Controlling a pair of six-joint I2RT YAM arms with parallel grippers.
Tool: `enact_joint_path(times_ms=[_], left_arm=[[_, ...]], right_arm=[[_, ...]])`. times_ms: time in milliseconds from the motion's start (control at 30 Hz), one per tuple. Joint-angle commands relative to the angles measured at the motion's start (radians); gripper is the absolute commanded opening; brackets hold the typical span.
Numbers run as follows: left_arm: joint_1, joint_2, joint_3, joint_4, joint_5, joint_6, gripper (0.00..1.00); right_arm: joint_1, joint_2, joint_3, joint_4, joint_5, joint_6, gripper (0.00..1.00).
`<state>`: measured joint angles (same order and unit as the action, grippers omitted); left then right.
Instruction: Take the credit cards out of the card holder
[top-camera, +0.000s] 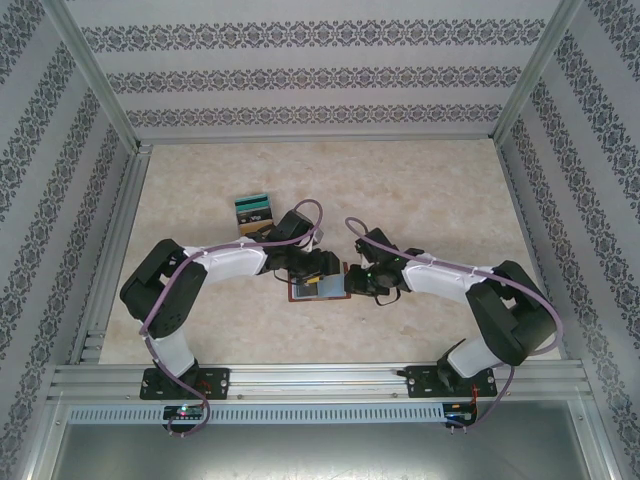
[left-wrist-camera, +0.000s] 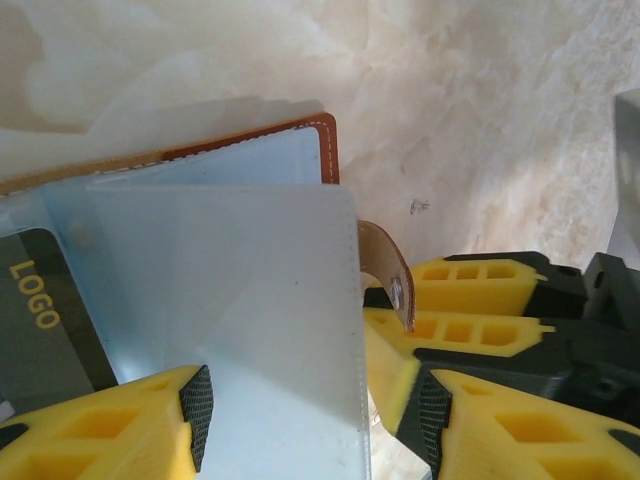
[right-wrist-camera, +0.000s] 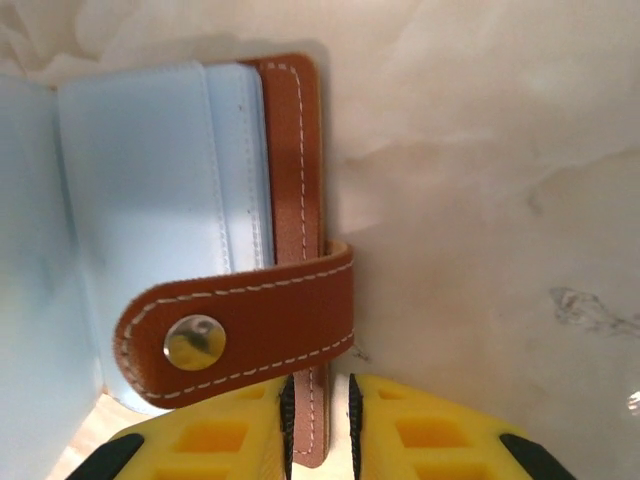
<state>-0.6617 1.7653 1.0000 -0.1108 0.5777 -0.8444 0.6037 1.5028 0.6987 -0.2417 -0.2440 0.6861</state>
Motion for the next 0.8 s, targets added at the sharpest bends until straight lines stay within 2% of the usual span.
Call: enact_joint_path(times_ms=[0, 400, 567, 767], left_arm=[[-0.013, -0.001, 0.002, 0.055, 0.019, -0.017, 0.59], [0.034, -0.115, -0.062, 0.010, -0.024, 0.011, 0.60], [0.026, -0.043, -0.042, 0.091, 0.024, -0.028, 0.58], [0.005, 0.039, 0.026, 0.104, 0.032, -0.046, 0.57]], right_arm=[[-0.009, -0.037, -0.015, 0.016, -0.014, 0.023, 0.26], [-0.020, -0.122, 0.004, -0.007, -0.007, 0.030, 0.27], [-0.019, -0.143, 0.018, -0.012, -0.022, 0.034, 0.27], [-0.018, -0.168, -0.016, 0.035, -0.078, 0.062, 0.24]])
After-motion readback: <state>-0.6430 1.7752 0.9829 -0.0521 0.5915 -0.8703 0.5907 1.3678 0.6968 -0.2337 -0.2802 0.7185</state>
